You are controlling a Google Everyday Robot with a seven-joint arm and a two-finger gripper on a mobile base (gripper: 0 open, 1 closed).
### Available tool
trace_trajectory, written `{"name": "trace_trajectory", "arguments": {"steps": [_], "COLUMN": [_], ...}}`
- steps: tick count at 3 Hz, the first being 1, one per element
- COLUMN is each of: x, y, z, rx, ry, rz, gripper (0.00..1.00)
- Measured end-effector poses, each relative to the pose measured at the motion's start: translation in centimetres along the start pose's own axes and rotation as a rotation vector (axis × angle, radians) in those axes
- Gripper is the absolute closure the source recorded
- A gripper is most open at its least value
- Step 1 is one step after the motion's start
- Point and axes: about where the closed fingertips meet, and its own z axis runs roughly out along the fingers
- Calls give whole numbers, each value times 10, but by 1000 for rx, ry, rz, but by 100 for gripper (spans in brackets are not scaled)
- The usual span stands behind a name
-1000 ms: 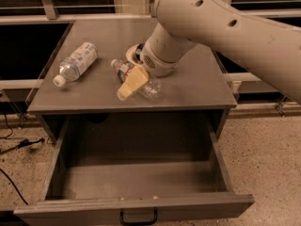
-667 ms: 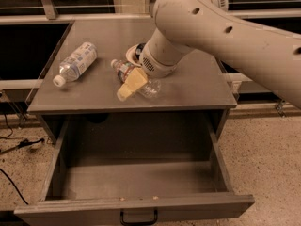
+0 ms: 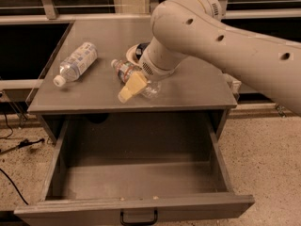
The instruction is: Place water bottle into top drawer
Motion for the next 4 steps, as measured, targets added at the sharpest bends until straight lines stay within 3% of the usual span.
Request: {"name": "trace_trajectory", "arguments": {"steps": [2, 4], "x": [8, 8], "y": [-9, -9], "z": [19, 19], "rx": [23, 23], "ry": [18, 19], "rz": [3, 3], "gripper": [0, 42]}}
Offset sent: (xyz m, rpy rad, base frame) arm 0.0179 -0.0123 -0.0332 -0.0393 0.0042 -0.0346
